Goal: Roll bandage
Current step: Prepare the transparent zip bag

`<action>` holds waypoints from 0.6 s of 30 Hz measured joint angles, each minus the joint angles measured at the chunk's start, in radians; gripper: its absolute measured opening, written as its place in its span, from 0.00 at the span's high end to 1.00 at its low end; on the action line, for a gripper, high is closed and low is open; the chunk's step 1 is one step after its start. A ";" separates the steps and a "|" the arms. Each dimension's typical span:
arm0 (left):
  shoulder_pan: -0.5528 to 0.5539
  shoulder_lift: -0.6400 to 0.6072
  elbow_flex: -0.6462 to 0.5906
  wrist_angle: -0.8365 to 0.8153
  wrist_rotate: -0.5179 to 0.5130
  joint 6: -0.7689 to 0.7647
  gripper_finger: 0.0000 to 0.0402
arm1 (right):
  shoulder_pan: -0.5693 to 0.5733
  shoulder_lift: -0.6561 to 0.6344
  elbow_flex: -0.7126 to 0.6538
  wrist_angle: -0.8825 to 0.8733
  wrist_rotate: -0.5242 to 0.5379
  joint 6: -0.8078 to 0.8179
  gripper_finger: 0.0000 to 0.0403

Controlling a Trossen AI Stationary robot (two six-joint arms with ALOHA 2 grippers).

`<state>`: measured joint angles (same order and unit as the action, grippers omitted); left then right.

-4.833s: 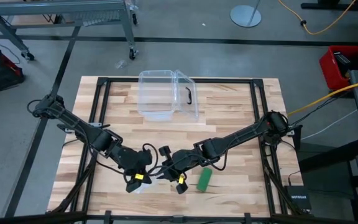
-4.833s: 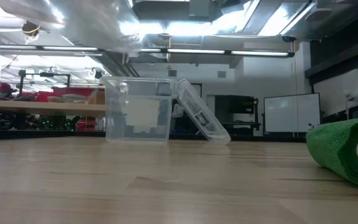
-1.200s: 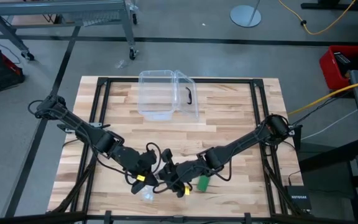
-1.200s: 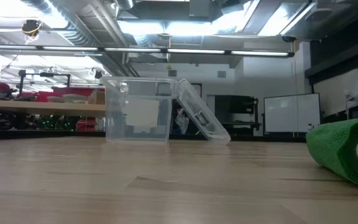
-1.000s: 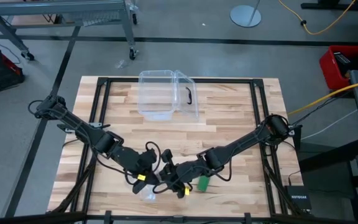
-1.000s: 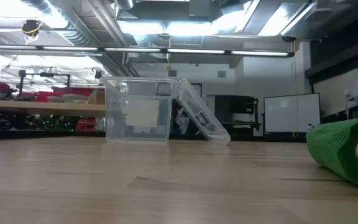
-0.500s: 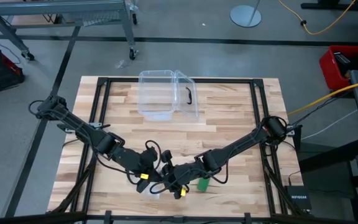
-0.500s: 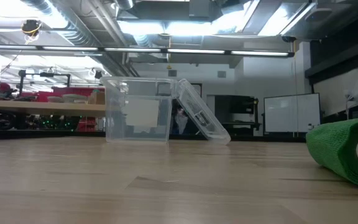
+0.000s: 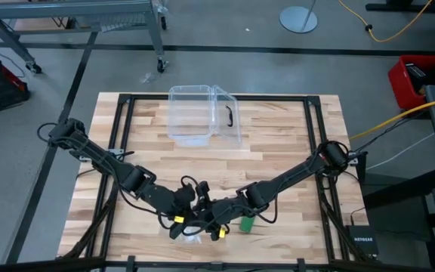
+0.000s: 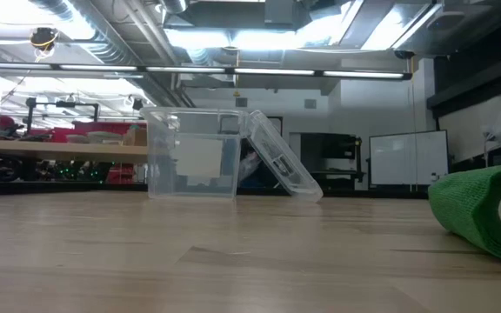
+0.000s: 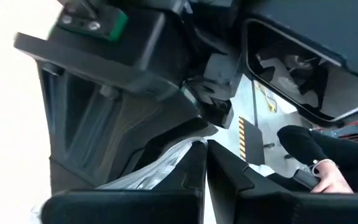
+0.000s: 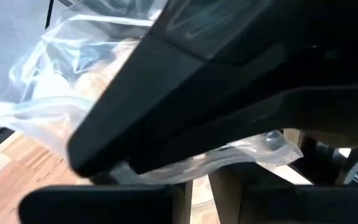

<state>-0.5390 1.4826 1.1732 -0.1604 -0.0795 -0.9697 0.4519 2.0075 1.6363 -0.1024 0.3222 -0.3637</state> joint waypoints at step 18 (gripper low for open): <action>-0.053 0.000 0.000 0.005 0.092 0.030 1.00 | 0.001 0.000 0.000 -0.003 0.085 0.078 0.88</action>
<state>-0.5922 1.4826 1.1732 -0.1556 0.0122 -0.9398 0.4526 2.0075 1.6367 -0.1052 0.4077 -0.2854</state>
